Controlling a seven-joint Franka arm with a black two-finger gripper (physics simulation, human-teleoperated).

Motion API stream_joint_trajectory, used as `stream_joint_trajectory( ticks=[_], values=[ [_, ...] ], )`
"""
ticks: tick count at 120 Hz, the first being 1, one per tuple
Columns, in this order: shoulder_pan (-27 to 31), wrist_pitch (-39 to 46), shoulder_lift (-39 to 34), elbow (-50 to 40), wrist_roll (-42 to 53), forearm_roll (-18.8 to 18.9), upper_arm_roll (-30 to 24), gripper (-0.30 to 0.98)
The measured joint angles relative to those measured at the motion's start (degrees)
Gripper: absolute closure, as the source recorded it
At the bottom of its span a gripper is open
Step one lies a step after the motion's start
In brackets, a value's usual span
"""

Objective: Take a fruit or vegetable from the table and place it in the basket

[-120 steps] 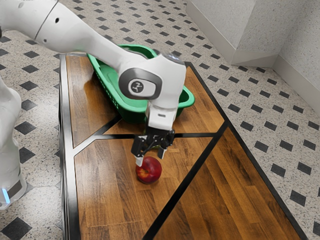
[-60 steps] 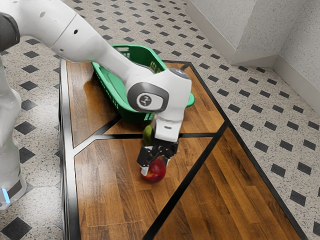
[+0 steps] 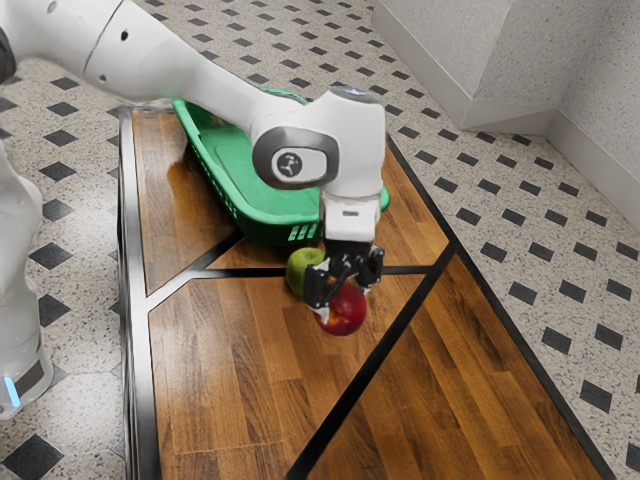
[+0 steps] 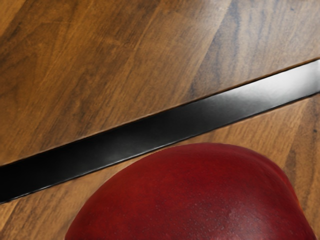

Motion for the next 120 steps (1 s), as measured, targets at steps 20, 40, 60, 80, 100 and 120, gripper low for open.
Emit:
stream_joint_trajectory(
  ticks=[20, 40, 60, 80, 100, 120],
  values=[
    [0.8, -2.7, -2.2, 10.7, -0.2, 1.7, 9.4, 0.5],
    [10.3, -12.8, 1.1, 22.5, 0.0, 4.5, 18.5, 0.48],
    [19.0, -20.6, 6.9, 25.6, 0.2, 5.3, 19.7, 0.5],
    [23.1, -24.5, 10.8, 28.1, 0.2, 5.4, 20.6, 0.5],
    [25.9, -27.3, 11.9, 28.2, 0.1, 5.3, 21.3, 0.5],
    [26.3, -29.2, 12.4, 28.1, 0.2, 4.8, 21.3, 0.21]
  ],
)
